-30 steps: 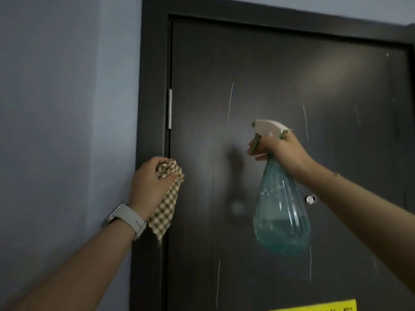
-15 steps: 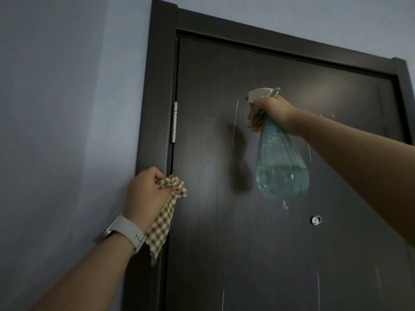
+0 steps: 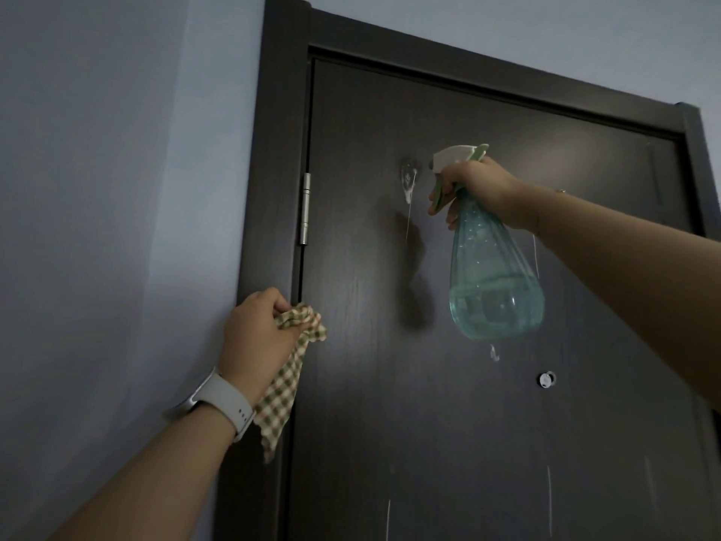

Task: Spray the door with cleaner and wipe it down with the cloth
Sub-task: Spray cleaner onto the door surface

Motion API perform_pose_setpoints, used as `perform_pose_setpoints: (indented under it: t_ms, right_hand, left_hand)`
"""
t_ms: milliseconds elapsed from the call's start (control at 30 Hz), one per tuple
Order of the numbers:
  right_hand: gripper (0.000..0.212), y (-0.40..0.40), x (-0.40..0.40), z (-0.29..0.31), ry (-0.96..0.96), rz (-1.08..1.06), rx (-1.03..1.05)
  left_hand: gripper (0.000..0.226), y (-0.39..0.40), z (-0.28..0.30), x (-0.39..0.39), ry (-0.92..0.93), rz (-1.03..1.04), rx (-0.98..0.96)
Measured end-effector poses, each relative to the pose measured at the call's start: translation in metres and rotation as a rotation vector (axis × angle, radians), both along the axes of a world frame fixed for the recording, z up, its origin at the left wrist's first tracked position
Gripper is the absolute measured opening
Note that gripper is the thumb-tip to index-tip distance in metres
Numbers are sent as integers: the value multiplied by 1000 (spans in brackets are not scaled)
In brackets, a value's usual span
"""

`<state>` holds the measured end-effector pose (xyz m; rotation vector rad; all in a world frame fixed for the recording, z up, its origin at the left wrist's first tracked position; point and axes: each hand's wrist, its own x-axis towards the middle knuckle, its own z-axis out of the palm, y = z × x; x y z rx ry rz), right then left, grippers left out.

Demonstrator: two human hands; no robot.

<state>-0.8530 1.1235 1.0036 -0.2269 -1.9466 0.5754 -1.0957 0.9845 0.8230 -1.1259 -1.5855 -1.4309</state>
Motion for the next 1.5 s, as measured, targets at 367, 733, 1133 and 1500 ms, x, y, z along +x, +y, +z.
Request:
perform_pose_setpoints:
  t_ms: [367,733,1133,1500]
  right_hand:
    - [16,-15,14,-29,-1,32,-30]
    - [47,-26,15,-210,-62,92,-189]
    - [70,-10,-8,-292,-144,-71,-284]
    - [67,-18,5,-288,-137,-18,-245]
  left_hand:
    - [25,0,-3,-1,35,4,-45]
    - [18,-6,-44,6,97,45,-183]
    - [17,-2,-50,1,165,58,-192]
    - [15,-4,-48,4,153,77,-192]
